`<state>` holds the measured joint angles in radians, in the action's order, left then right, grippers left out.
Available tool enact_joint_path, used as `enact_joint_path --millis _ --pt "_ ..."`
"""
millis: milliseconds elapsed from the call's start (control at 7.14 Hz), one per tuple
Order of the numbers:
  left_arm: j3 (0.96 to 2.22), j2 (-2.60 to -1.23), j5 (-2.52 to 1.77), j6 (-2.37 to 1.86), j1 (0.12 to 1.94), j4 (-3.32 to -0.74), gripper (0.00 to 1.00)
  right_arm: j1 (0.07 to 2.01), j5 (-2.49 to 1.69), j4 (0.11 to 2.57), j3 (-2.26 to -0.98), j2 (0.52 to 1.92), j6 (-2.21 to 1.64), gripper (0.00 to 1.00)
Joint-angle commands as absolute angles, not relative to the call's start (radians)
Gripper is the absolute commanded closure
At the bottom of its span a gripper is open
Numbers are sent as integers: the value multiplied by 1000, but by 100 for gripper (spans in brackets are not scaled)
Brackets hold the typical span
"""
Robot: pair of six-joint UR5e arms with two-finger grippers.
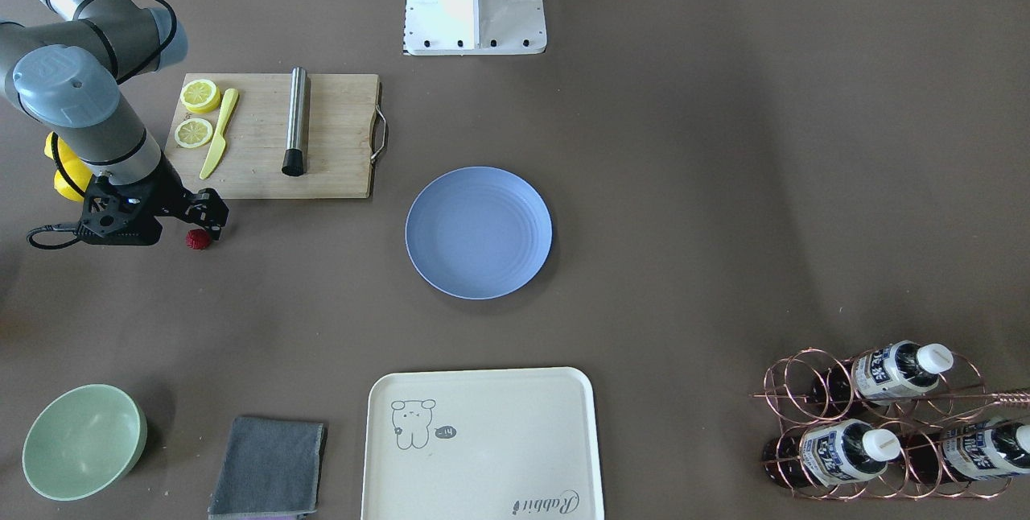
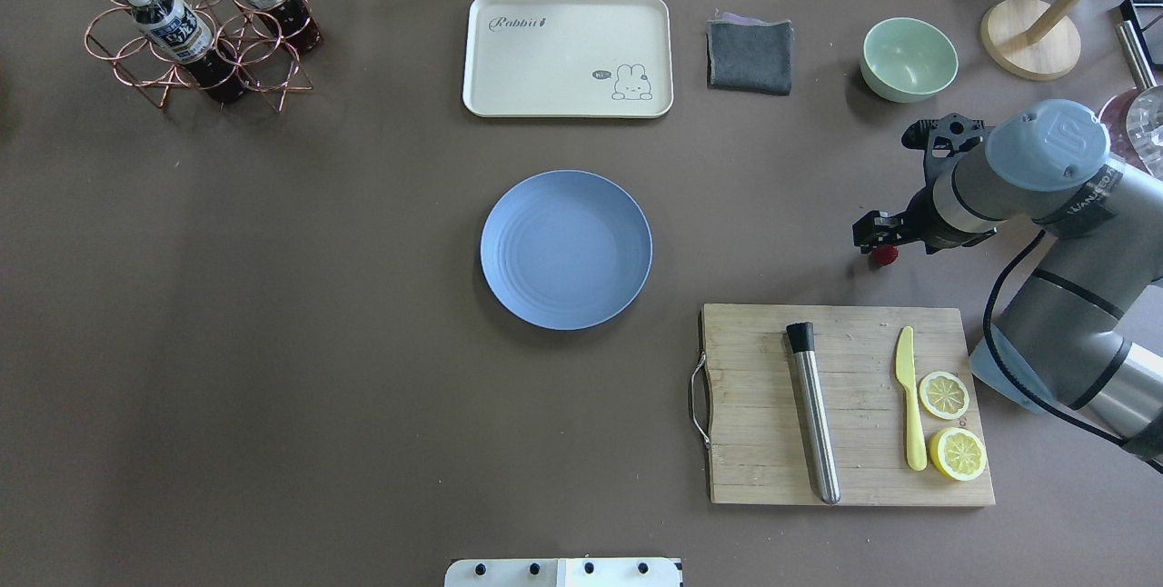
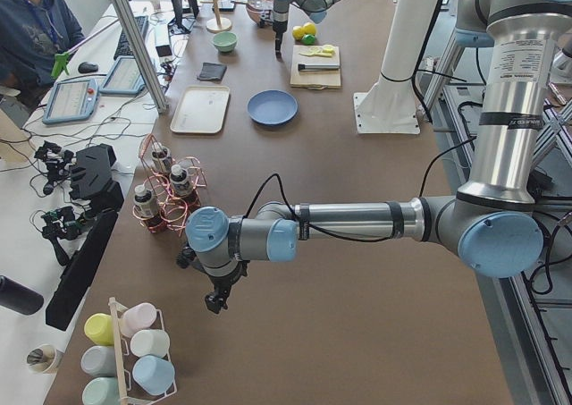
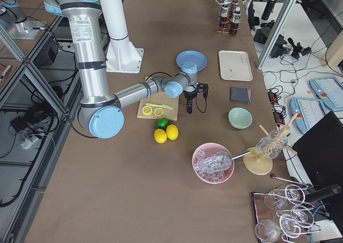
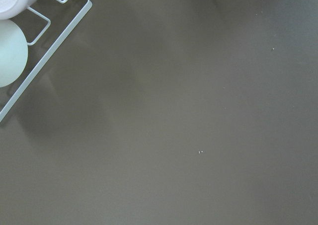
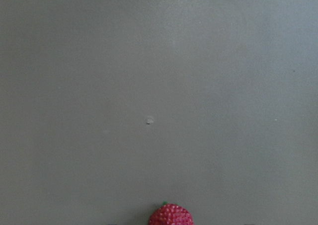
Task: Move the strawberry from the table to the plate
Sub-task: 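Lower the right gripper onto the red strawberry and close it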
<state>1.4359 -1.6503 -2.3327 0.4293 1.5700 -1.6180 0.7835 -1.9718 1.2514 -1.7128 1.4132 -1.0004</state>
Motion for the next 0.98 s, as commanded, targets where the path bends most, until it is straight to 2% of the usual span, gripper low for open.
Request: enact_joint_path --millis 0,140,280,840 --pt "1436 -1644 -2333 430 1569 -1618 2 769 -1967 1250 -1710 1411 -1026 21" --pt "1436 -1644 -2333 430 1569 -1618 2 765 -1957 1250 -1710 1411 -1026 27" --pt "1436 -1643 -2333 430 1571 -1618 2 764 -1957 1250 -1709 1411 -1025 41" --pt "1436 -1643 -2333 430 1571 -1618 2 756 -1957 1250 -1694 1408 -1023 61"
